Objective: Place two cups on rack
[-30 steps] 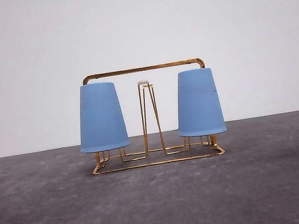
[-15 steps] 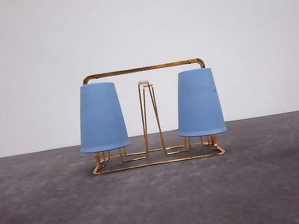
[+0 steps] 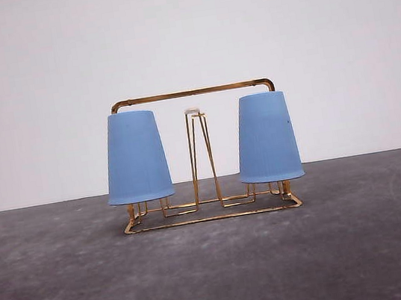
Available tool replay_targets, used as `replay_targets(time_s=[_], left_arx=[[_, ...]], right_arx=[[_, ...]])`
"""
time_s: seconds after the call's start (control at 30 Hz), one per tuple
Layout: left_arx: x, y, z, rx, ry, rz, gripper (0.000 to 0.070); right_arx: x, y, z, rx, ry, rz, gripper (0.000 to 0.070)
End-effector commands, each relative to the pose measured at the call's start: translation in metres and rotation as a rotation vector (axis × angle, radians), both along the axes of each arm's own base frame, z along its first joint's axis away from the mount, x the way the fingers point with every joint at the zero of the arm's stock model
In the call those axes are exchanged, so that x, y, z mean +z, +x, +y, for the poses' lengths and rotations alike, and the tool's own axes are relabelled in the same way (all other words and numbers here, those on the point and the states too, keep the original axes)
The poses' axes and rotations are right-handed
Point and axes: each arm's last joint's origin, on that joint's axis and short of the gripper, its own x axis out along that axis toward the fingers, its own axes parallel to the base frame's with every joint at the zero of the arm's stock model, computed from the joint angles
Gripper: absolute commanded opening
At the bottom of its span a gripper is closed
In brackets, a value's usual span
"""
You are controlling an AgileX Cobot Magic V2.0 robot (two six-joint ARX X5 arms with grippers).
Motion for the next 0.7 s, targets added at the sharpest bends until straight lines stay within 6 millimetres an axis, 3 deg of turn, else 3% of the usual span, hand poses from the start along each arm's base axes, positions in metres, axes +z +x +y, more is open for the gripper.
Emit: replay_targets(time_s=[0.0,0.13,0.67], left_arx=[[-0.005,0.000,0.000,0.003,0.000,0.018,0.0015],[-0.005,0.000,0.000,0.002,0.000,0.018,0.0015],[-0.005,0.000,0.000,0.003,0.000,0.021,0.0015]], right_arx=[[-0.011,-0.001,0.000,-0.002,-0.009,-0.023,0.0013],[-0.036,0.003,0.000,-0.005,-0.008,0.034,0.0012],[-0.033,0.004,0.000,-0.003,-0.005,0.004,0.0012]])
